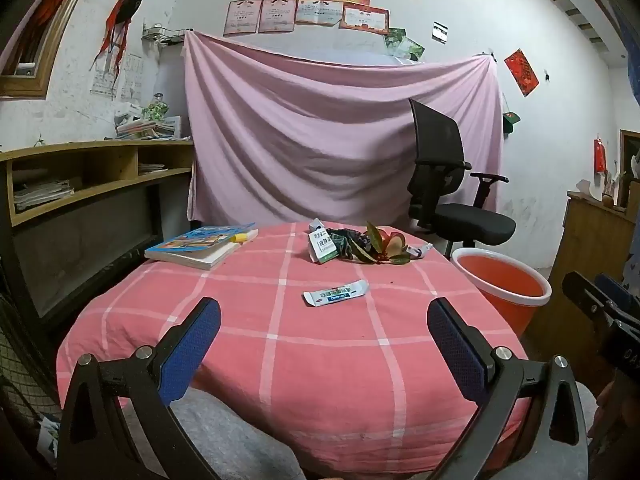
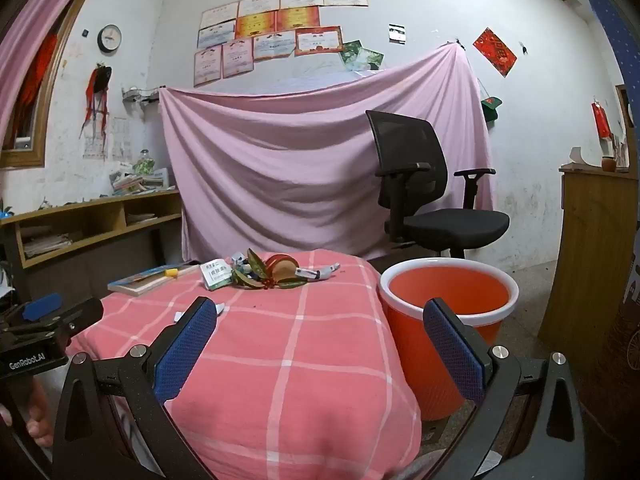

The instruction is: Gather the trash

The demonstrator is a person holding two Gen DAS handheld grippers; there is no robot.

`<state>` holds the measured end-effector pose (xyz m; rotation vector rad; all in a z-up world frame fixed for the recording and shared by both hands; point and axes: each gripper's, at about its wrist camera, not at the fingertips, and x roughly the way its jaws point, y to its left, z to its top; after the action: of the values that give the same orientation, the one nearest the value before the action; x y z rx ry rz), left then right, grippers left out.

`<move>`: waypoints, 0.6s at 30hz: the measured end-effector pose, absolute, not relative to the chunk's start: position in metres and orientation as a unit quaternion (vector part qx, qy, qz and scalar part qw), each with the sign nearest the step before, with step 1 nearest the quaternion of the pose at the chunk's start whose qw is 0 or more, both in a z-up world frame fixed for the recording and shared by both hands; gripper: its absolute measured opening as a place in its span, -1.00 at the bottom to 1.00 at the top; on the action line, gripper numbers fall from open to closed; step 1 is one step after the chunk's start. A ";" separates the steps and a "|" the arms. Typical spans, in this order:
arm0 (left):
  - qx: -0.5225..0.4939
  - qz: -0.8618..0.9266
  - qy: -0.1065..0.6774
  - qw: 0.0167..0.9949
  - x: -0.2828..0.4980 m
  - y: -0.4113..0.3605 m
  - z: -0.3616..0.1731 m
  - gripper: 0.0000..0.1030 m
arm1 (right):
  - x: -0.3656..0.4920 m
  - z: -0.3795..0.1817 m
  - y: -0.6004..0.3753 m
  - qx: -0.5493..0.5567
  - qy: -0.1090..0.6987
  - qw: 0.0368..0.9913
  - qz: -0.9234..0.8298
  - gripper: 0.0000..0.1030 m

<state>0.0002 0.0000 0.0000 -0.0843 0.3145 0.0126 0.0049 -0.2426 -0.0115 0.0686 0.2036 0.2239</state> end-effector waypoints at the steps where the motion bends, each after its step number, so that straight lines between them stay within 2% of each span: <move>1: -0.043 0.006 0.157 0.987 0.000 0.000 0.000 0.96 | 0.005 -0.011 -0.243 0.036 0.102 0.988 0.111 1.00; 18: -0.044 0.001 0.154 0.987 0.003 0.003 -0.001 0.96 | 0.006 -0.012 -0.240 0.033 0.104 0.988 0.112 1.00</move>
<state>0.0030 0.0034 -0.0013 -0.0885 0.3089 0.0029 0.0059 -0.2404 -0.0120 0.0665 0.2081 0.2247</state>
